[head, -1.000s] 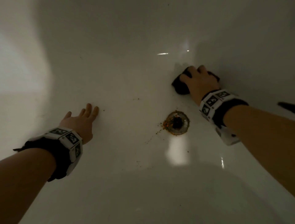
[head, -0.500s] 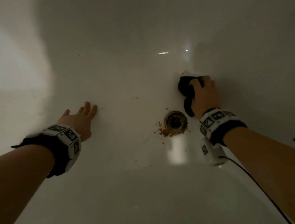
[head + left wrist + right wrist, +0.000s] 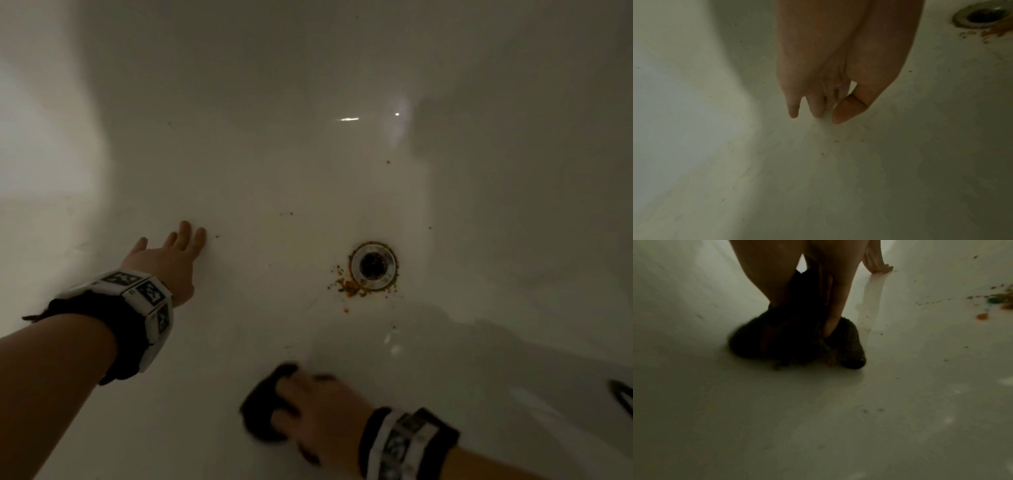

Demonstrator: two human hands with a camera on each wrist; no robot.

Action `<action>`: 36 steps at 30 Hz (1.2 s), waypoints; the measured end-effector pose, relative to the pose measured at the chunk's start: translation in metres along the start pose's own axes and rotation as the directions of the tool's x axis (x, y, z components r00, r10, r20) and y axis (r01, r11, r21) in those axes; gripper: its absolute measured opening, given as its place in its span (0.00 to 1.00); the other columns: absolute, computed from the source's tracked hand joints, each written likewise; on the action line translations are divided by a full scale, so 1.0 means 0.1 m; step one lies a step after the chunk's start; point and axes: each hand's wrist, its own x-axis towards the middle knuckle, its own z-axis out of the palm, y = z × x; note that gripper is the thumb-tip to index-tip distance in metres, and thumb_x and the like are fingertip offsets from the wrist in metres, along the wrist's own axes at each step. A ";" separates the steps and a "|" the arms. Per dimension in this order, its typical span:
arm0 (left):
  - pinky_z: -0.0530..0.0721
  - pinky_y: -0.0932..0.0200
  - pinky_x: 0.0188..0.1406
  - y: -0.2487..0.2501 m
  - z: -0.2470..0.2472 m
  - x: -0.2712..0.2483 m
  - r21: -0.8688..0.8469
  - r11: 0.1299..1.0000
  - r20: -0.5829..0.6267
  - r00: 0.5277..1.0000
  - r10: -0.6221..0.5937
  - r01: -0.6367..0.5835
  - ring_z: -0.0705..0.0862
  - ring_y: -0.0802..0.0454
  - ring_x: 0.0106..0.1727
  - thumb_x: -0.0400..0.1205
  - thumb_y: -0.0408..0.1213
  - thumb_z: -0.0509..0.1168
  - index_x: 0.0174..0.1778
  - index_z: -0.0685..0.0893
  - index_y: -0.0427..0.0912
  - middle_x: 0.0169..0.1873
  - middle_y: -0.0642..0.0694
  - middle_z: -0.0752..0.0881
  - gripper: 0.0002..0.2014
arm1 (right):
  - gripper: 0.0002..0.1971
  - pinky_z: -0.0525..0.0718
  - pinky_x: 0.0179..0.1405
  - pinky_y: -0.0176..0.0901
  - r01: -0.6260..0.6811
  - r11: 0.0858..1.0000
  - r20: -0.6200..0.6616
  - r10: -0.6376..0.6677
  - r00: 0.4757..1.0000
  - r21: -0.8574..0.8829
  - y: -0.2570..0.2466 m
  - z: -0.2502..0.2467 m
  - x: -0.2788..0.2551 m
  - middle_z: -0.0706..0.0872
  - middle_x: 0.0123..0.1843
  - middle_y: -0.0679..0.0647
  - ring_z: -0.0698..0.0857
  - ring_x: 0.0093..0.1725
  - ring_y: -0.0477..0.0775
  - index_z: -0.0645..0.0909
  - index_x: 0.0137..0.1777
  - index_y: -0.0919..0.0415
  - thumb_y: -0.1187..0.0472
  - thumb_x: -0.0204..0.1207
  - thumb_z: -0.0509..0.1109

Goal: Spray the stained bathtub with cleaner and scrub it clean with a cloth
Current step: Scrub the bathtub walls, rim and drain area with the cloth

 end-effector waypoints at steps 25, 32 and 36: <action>0.46 0.48 0.82 0.00 0.08 0.02 -0.025 1.000 -0.041 0.999 -0.010 0.009 0.45 0.55 0.84 0.82 0.36 0.55 0.81 0.29 0.49 0.81 0.48 0.31 0.42 | 0.26 0.78 0.65 0.54 -0.360 0.929 -0.119 0.368 0.922 0.083 0.51 -0.17 0.21 0.63 0.77 0.66 0.70 0.72 0.68 0.69 0.73 0.61 0.65 0.75 0.69; 0.45 0.48 0.82 -0.01 0.06 0.03 -0.037 0.999 -0.027 1.000 0.001 -0.001 0.44 0.54 0.84 0.83 0.35 0.54 0.80 0.29 0.49 0.81 0.48 0.31 0.41 | 0.24 0.73 0.71 0.48 -0.634 0.520 -0.319 0.853 0.412 0.573 0.56 -0.51 0.46 0.61 0.77 0.60 0.73 0.69 0.62 0.69 0.72 0.62 0.65 0.75 0.66; 0.44 0.48 0.82 -0.01 0.06 0.03 -0.037 0.999 -0.022 1.000 0.002 -0.003 0.44 0.54 0.84 0.83 0.36 0.55 0.80 0.29 0.49 0.81 0.48 0.31 0.42 | 0.26 0.81 0.58 0.54 -0.258 0.928 -0.378 0.349 0.858 0.270 0.15 -0.53 0.75 0.69 0.72 0.69 0.76 0.65 0.71 0.74 0.67 0.66 0.71 0.68 0.73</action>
